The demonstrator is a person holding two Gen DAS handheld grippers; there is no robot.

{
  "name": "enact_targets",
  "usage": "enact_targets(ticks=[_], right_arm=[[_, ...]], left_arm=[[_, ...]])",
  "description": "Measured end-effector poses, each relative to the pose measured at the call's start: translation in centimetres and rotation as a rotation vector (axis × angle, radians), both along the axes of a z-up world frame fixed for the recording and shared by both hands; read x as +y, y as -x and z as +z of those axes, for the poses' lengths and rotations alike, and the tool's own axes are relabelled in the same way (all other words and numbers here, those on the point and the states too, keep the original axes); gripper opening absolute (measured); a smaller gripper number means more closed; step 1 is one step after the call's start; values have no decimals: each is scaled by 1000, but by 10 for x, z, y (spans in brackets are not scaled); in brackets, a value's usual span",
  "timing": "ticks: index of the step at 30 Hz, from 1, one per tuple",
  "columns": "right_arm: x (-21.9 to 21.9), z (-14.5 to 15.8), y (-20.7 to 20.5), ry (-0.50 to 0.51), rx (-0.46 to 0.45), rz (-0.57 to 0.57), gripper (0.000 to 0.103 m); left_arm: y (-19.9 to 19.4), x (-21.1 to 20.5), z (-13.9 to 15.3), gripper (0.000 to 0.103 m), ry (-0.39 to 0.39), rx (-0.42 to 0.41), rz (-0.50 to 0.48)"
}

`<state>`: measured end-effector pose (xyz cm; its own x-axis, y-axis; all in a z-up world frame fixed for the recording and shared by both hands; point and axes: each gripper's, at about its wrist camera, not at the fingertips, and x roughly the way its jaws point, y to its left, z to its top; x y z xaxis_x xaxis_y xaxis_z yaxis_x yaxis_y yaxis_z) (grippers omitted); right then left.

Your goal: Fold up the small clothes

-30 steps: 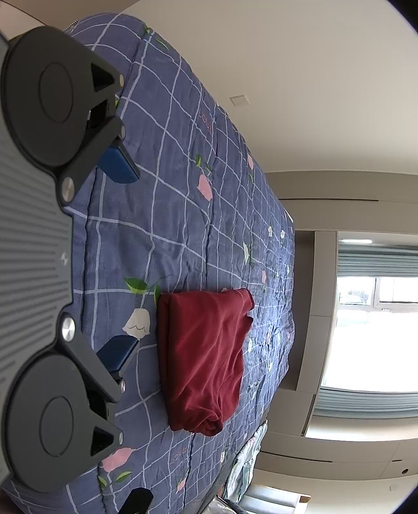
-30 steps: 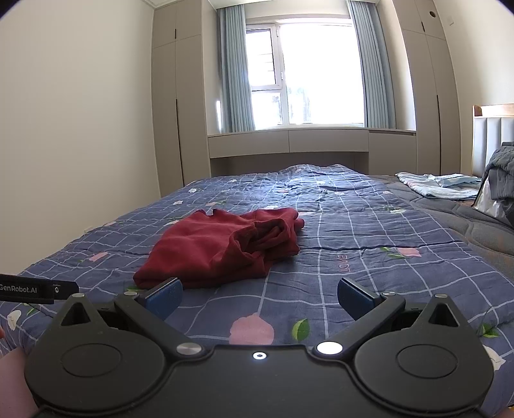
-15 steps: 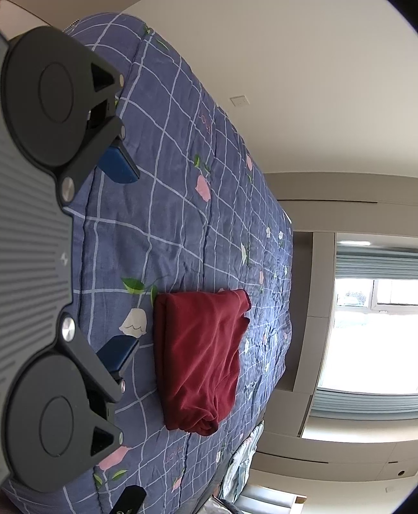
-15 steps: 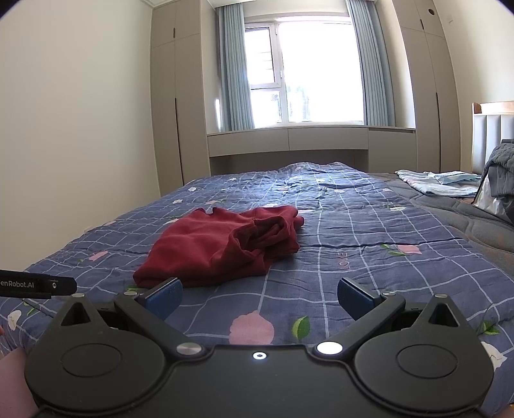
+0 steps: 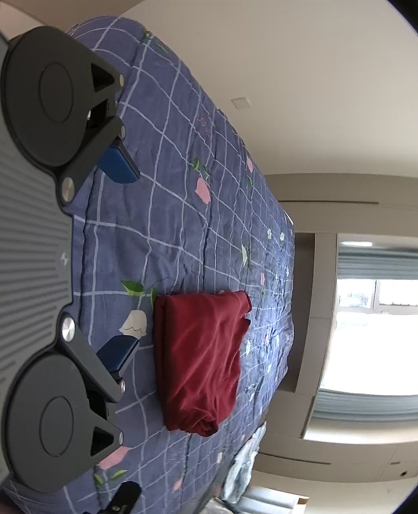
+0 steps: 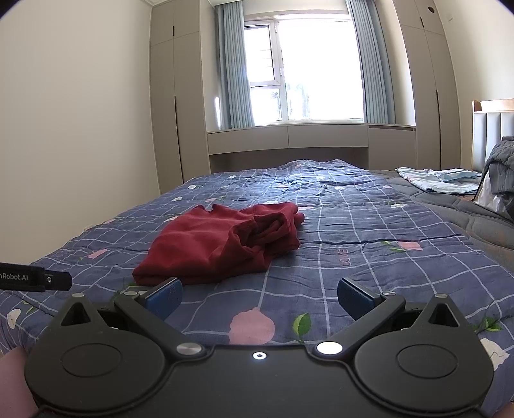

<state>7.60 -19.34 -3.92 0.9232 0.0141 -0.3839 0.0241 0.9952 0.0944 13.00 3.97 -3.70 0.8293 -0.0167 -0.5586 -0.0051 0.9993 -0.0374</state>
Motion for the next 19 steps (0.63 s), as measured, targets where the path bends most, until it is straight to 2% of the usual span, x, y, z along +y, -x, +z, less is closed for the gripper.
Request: enact_targets(ticks=[4,19], right_arm=[[1,0,0,2,1,6,102],[2,-2,-2,5,8,13,102]], left_arm=[[3,1,1,103,-14,-22,23],[0,6,0,103,-2,-9,33]])
